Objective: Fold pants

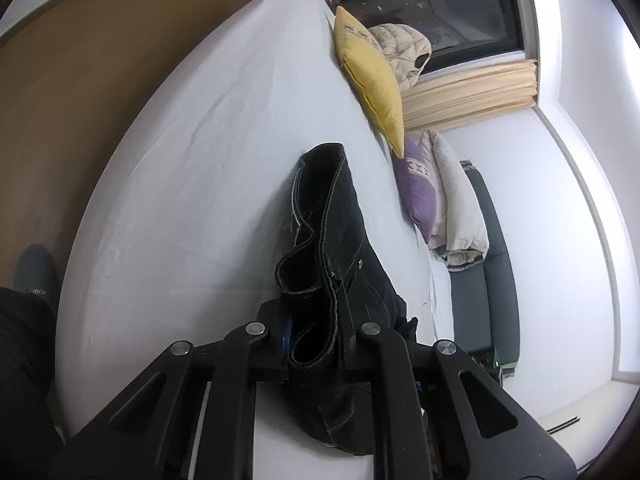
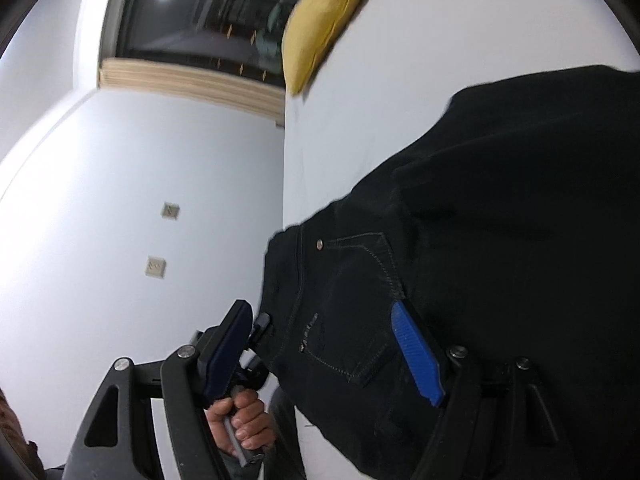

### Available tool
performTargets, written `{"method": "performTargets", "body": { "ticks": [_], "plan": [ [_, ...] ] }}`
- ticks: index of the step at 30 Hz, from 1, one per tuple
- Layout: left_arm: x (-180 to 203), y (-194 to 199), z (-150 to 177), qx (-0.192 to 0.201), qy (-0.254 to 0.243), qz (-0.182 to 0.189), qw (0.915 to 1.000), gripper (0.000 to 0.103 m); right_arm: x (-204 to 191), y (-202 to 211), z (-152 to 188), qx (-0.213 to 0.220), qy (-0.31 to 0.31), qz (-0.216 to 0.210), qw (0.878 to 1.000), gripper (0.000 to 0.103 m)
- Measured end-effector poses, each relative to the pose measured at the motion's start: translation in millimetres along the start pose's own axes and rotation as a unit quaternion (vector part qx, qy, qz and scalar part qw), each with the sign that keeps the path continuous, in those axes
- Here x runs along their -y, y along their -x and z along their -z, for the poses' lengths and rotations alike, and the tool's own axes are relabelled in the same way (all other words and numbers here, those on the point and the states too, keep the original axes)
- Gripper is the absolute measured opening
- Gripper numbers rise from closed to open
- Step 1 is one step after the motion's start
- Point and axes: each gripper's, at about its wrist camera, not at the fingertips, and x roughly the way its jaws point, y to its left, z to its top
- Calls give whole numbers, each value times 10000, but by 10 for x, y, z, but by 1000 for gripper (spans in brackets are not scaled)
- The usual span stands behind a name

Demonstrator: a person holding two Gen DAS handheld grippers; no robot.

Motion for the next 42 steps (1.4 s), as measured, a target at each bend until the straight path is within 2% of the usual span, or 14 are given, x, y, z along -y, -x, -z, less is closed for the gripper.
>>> {"method": "performTargets", "body": {
  "ticks": [4,6,10,11,15,20,23,26,28,30,33,37,40,42],
  "plan": [
    [105,-7,-25,13,-81,-31,10000,12,122,-271,-107,-324,-73,156,9993,74],
    [189,-13,-35,27,-216,-65,9997,11,247,-366,-139,-433,-155,463,9979,55],
    [327,-15,-22,48,-443,-85,9990,11,293,-327,-179,-435,-166,457,9979,52],
    [381,-20,-20,47,-512,-89,9986,11,270,-319,-176,-434,-134,488,9978,53],
    [606,-49,-25,52,-811,-103,9966,11,143,-268,-164,-237,-223,275,9991,81],
    [1061,-119,42,-19,-1413,-113,9899,11,111,-2,-171,-100,-267,15,9996,85],
    [1540,-266,152,-161,-1918,-1,9813,11,162,273,-193,79,-312,-191,9993,87],
    [2094,-571,457,-451,-2625,113,9638,11,227,577,-226,267,-356,-336,9984,89],
    [2388,-905,818,-822,-3202,63,9438,11,259,735,-260,356,-317,-415,9980,91],
    [2483,-1282,1231,-1204,-3730,-180,9198,11,293,919,-298,438,-257,-394,9979,94],
    [2396,-1614,1627,-1545,-4006,-537,9016,11,388,1062,-325,418,-261,-204,9986,95],
    [2554,-1731,1853,-1507,-4625,-707,8709,11,511,1066,-305,251,-292,1,9993,95],
    [2604,-1767,1864,-1502,-4748,-731,8641,11,467,964,-305,92,-209,31,9997,95],
    [2642,-1759,1961,-1496,-4896,-757,8557,11,375,913,-305,19,-24,-27,10000,95]
  ]
}}
